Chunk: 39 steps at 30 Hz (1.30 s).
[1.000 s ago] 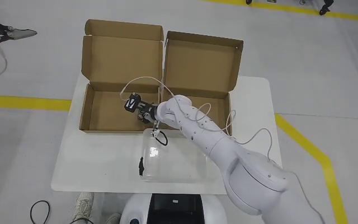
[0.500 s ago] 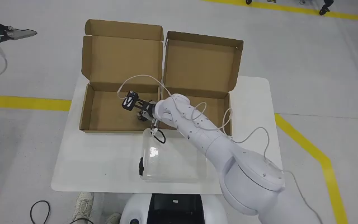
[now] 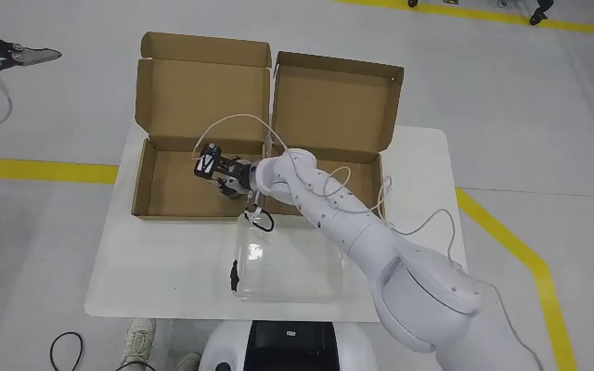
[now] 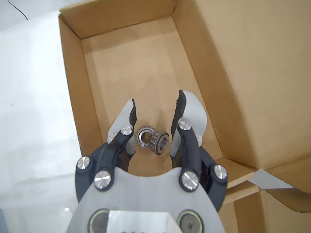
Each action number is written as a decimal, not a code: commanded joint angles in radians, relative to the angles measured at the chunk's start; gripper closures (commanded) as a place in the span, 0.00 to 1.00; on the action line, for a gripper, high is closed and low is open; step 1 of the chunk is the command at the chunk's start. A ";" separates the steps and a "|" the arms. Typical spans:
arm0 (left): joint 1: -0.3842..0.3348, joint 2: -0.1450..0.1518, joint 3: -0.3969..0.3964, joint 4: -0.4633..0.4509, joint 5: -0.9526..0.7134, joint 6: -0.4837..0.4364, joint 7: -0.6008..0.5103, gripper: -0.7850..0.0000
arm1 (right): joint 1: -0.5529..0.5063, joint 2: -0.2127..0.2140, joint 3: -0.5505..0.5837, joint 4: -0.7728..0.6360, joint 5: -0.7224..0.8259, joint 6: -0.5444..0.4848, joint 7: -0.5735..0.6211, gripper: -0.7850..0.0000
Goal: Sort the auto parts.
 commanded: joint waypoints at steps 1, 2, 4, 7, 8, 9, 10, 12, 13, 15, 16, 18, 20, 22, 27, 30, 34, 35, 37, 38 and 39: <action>0.000 0.000 0.000 0.000 0.000 0.000 0.000 0.00 | -0.020 0.027 0.011 -0.038 -0.035 -0.021 -0.056 0.62; 0.000 0.000 0.000 0.000 0.000 0.000 0.000 0.00 | -0.033 0.042 0.020 -0.062 -0.050 -0.029 -0.082 0.62; 0.000 0.000 0.000 0.000 0.000 0.000 0.000 0.00 | -0.061 0.075 0.043 -0.115 -0.079 -0.041 -0.117 0.62; 0.000 0.000 0.000 0.000 0.000 0.000 0.000 0.00 | -0.114 0.130 0.091 -0.231 -0.123 -0.051 -0.130 0.62; 0.000 0.000 0.000 0.000 0.000 0.000 0.000 0.00 | -0.135 0.150 0.112 -0.279 -0.140 -0.050 -0.122 0.62; 0.000 0.000 0.000 0.000 0.000 0.000 0.000 0.00 | -0.160 0.171 0.135 -0.332 -0.155 -0.052 -0.109 0.62; 0.000 0.000 0.000 0.000 0.000 0.000 0.000 0.00 | -0.187 0.192 0.162 -0.390 -0.170 -0.053 -0.092 0.62; 0.000 0.000 0.000 0.000 0.000 0.000 0.000 0.00 | -0.254 0.235 0.225 -0.517 -0.197 -0.055 -0.040 0.61; 0.000 0.000 0.000 0.000 0.000 0.000 0.000 0.00 | -0.294 0.257 0.260 -0.586 -0.211 -0.057 -0.009 0.60; 0.000 0.000 0.000 0.000 0.000 0.000 0.000 0.00 | -0.381 0.297 0.337 -0.725 -0.229 -0.071 0.054 0.59; 0.000 0.000 0.000 0.000 0.000 0.000 0.000 0.00 | -0.425 0.316 0.378 -0.789 -0.238 -0.078 0.087 0.59; 0.000 0.000 0.000 0.000 0.000 0.000 0.000 0.00 | -0.515 0.347 0.453 -0.910 -0.244 -0.096 0.141 0.57; 0.000 0.000 0.000 0.000 0.000 0.000 0.000 0.00 | -0.598 0.372 0.523 -1.009 -0.249 -0.108 0.177 0.56; 0.000 0.000 0.000 0.000 0.000 0.000 0.000 0.00 | -0.673 0.392 0.589 -1.086 -0.246 -0.120 0.182 0.57; 0.000 0.000 0.000 0.000 0.000 0.000 0.000 0.00 | -0.827 0.430 0.726 -1.220 -0.263 -0.129 0.150 0.58; 0.000 0.000 0.000 0.000 0.000 0.000 0.000 0.00 | -0.897 0.446 0.786 -1.273 -0.284 -0.122 0.107 0.56; 0.000 0.000 0.000 0.000 0.000 0.000 0.000 0.00 | -0.974 0.461 0.847 -1.320 -0.304 -0.108 0.042 0.37; 0.000 0.000 0.000 0.000 0.000 0.000 0.000 0.00 | -0.992 0.465 0.861 -1.331 -0.309 -0.103 0.023 0.35; 0.000 0.000 0.000 0.000 0.000 0.000 0.000 0.00 | -1.030 0.471 0.888 -1.353 -0.320 -0.091 -0.017 0.34; 0.000 0.000 0.000 0.000 0.000 0.000 0.000 0.00 | -1.050 0.475 0.901 -1.366 -0.327 -0.085 -0.036 0.34; 0.000 0.000 0.000 0.000 0.000 0.000 0.000 0.00 | -1.071 0.478 0.915 -1.379 -0.332 -0.076 -0.055 0.34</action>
